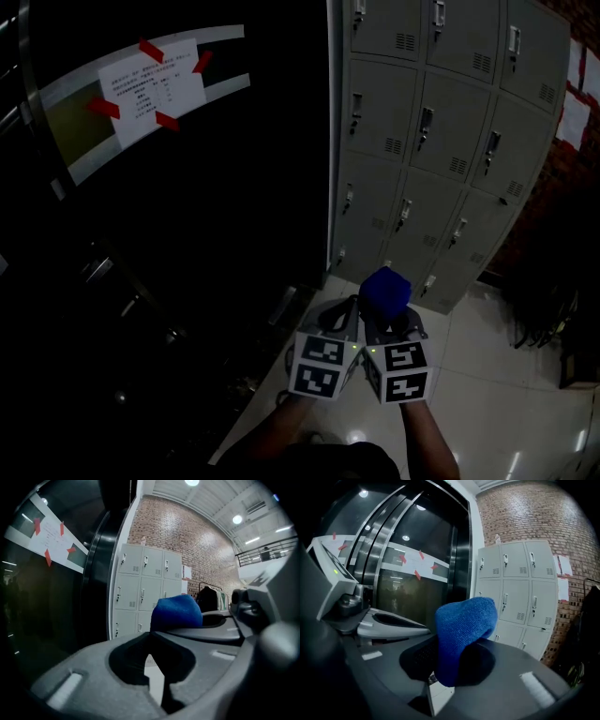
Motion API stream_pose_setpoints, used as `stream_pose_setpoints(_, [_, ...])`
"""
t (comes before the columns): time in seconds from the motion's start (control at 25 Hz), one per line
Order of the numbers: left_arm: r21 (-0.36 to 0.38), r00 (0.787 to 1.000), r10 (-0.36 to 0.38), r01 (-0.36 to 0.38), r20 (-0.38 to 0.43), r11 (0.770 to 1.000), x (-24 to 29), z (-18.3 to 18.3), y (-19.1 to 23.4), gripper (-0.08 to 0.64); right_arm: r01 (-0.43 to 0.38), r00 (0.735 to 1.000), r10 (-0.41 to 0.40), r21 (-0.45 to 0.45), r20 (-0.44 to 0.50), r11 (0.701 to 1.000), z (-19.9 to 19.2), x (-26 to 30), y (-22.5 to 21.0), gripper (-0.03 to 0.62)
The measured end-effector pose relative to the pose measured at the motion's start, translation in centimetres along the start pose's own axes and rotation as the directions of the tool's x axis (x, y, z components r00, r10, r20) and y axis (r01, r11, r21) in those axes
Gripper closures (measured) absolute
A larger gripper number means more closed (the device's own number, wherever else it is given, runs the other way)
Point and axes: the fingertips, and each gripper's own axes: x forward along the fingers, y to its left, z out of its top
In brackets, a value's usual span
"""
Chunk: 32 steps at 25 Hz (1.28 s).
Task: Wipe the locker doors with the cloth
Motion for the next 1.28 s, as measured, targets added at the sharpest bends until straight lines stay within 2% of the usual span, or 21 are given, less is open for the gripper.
stream_pose_setpoints(0.24, [0.001, 1.0, -0.008, 0.008, 0.002, 1.0, 3.9, 1.1, 4.0, 0.555, 0.011, 1.0, -0.011, 0.007, 0.004, 1.0, 1.0, 5.2, -1.4, 0.523])
stream_pose_setpoints(0.48, [0.025, 1.0, 0.0, 0.0, 0.005, 1.0, 10.2, 3.0, 7.1, 0.555, -0.001, 1.0, 0.001, 0.017, 0.015, 1.0, 1.9, 11.4, -4.7, 0.523])
stream_pose_setpoints(0.96, [0.06, 1.0, 0.004, -0.005, 0.014, 0.998, 27.1, 10.4, 12.7, 0.555, -0.007, 0.998, 0.006, 0.014, 0.059, 1.0, 7.5, 25.6, -16.1, 0.523])
stream_pose_setpoints(1.28, [0.076, 1.0, -0.009, 0.008, 0.012, 0.997, 34.4, 13.1, 14.5, 0.555, 0.007, 0.998, -0.007, 0.007, 0.062, 1.0, 9.2, 31.2, -21.8, 0.523])
